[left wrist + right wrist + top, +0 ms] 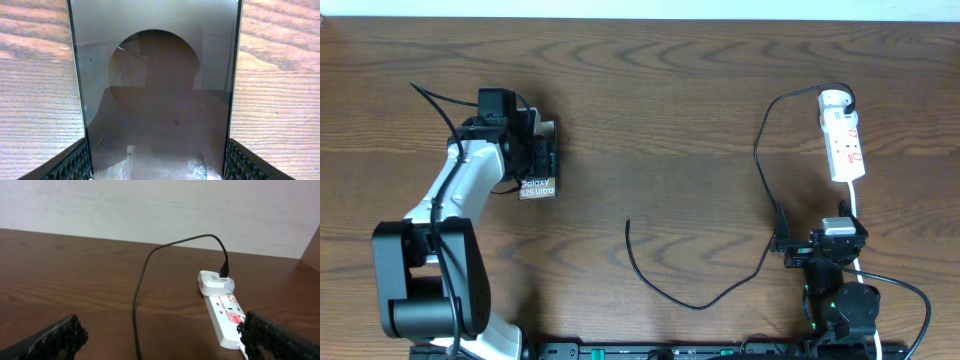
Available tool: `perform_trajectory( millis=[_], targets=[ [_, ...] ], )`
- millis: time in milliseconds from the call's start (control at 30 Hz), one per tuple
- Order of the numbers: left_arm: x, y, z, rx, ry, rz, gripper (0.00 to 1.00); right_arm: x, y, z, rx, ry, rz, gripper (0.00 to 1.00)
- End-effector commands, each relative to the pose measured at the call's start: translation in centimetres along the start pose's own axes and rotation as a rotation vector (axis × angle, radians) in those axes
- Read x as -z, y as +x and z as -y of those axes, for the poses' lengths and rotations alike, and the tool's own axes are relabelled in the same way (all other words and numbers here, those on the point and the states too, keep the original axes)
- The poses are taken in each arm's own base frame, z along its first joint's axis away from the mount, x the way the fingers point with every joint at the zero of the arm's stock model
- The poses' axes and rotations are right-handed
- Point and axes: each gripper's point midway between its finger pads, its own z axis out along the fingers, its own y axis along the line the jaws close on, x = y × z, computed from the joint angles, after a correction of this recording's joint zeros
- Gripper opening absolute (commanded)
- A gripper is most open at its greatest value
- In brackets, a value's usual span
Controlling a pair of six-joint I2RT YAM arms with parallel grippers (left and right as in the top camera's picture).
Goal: Plug charger to phone and switch on socket
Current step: 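Lift the phone with the left gripper and tilt it upright toward center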
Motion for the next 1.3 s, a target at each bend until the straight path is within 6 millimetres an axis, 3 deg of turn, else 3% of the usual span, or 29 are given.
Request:
perform_trajectory(
  millis=[0,500,1267],
  targets=[
    [2.7,-1.9,0.8,-0.013,0.021,0.092,0.07,0.0,0.1,0.1,0.01,0.002,-0.001,0.99],
    [5.8,-3.0,1.8,-0.003,0.054,0.179,0.07,0.0,0.1,0.1,0.01,0.002,-0.001,0.99],
    [6.3,-3.1,2.8,0.018,0.108,0.189,0.07,0.0,0.1,0.1,0.01,0.002,-0.001,0.99]
  ],
)
